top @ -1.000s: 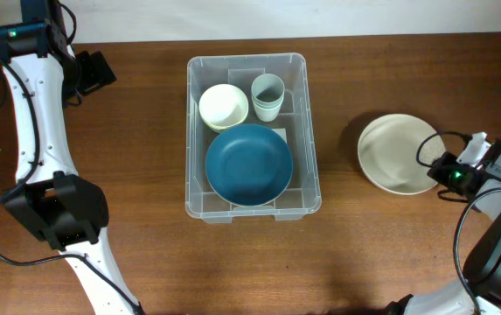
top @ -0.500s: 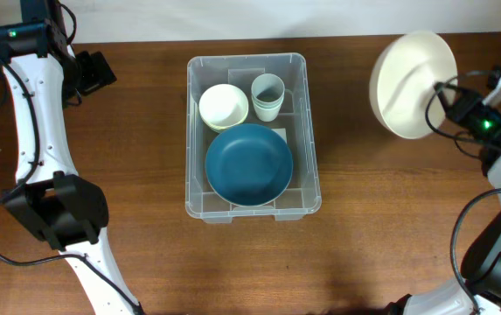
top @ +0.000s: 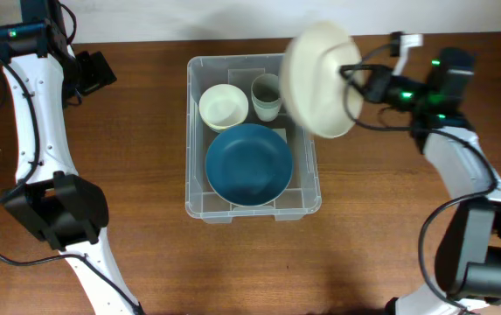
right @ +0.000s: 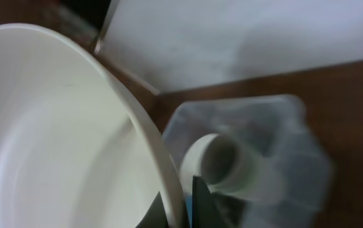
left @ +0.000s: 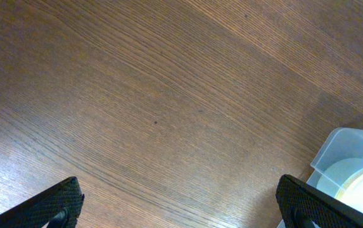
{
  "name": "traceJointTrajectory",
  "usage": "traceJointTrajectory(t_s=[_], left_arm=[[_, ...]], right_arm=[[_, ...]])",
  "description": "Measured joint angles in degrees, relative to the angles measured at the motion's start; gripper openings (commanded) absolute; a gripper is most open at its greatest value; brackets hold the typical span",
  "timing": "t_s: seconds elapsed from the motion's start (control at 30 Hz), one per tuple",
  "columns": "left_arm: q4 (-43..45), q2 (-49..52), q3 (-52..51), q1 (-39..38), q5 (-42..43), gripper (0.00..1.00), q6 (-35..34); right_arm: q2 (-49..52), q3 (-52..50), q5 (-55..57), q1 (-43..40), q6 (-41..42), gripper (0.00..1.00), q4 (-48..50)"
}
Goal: Pack container
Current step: 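Lower the cream bowl onto the teal bowl and release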
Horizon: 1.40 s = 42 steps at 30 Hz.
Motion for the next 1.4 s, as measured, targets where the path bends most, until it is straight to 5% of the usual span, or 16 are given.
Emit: traceJointTrajectory(t_s=[0.27,0.5,0.9,1.0,1.03,1.4], left_arm=[[0.0,0.0,0.0,0.0,0.0,1.0,0.0],[0.0,0.0,0.0,0.0,0.0,0.99,0.0],[0.0,0.0,0.0,0.0,0.0,1.0,0.0],[0.0,0.0,0.0,0.0,0.0,0.99,0.0],[0.0,0.0,0.0,0.0,0.0,0.99,0.0],[0.0,0.0,0.0,0.0,0.0,0.99,0.0]], right_arm=[[-0.1,0.4,11.3,13.3,-7.4,0.04,-15.2],[-0.1,1.6,33.6,25.0,-19.7,0.04,-31.2],[-0.2,3.1,62.6,34.0,-25.9,0.05,-38.1],[-0.2,3.1,64.3,34.0,-26.1,0.78,-38.3],[-0.2,3.2,64.6,34.0,-26.1,0.86,-38.3],[-1.4,5.5,65.5,32.6,-27.2,0.94,-38.0]])
